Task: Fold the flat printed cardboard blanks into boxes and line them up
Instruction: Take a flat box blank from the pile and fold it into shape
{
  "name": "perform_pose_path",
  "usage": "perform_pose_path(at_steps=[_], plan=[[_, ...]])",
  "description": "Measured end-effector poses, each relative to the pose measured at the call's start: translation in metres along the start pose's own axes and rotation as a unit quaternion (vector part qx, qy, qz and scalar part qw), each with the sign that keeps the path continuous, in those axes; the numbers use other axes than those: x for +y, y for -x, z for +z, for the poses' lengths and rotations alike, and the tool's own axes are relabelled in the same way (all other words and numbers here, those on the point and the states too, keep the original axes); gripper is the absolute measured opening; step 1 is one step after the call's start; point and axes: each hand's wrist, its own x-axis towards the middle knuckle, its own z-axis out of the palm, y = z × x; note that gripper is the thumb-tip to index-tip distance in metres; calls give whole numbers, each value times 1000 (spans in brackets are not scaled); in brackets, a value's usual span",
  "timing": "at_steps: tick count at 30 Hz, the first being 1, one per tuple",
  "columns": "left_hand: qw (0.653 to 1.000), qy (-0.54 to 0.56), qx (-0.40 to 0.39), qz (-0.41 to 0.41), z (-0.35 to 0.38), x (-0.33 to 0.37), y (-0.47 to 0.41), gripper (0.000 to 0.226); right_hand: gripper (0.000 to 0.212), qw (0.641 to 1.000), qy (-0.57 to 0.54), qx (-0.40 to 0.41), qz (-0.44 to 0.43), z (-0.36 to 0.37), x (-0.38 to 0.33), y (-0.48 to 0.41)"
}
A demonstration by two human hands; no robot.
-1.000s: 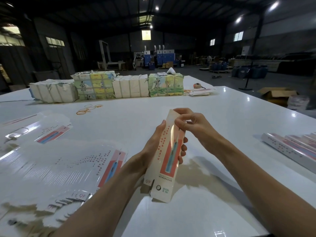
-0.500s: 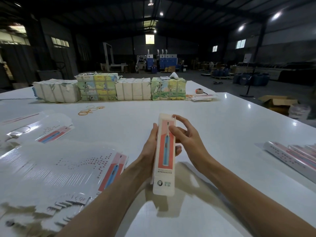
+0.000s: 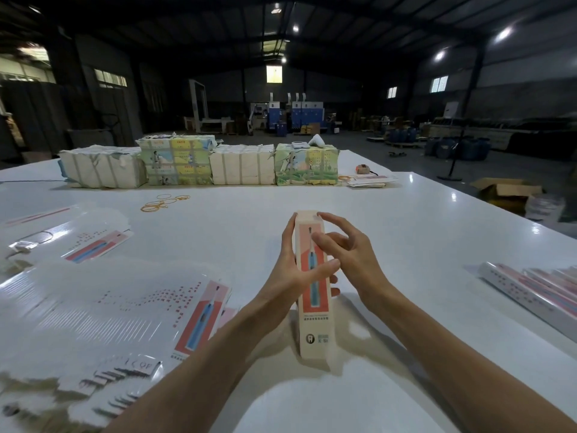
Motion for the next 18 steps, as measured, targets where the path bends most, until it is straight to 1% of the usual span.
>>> perform_pose_path(at_steps=[2, 4, 6, 8, 10, 13, 15, 18], plan=[[1000, 14, -9, -27, -3, -3, -1, 101, 34, 1000, 12, -17, 0, -5, 3, -1], [999, 4, -8, -40, -7, -3, 0, 97, 26, 999, 21, -40, 2, -7, 6, -2], [999, -5, 6, -45, -7, -3, 2, 92, 24, 998, 29, -60, 13, -6, 8, -2], [998, -1, 17, -53, -7, -5, 1, 86, 25, 997, 11, -68, 29, -4, 9, -2], [998, 11, 8, -60, -8, -6, 0, 84, 28, 998, -27, -37, 49, -3, 10, -5], [996, 29, -48, -76, -7, -5, 0, 86, 29, 993, -68, 39, 88, -10, 10, -11], [994, 27, -71, -83, -5, -6, 1, 86, 25, 996, -43, 31, 78, -16, 12, -12], [992, 23, -83, -90, -5, -7, 1, 85, 20, 999, -15, 9, 27, -20, 12, -10]])
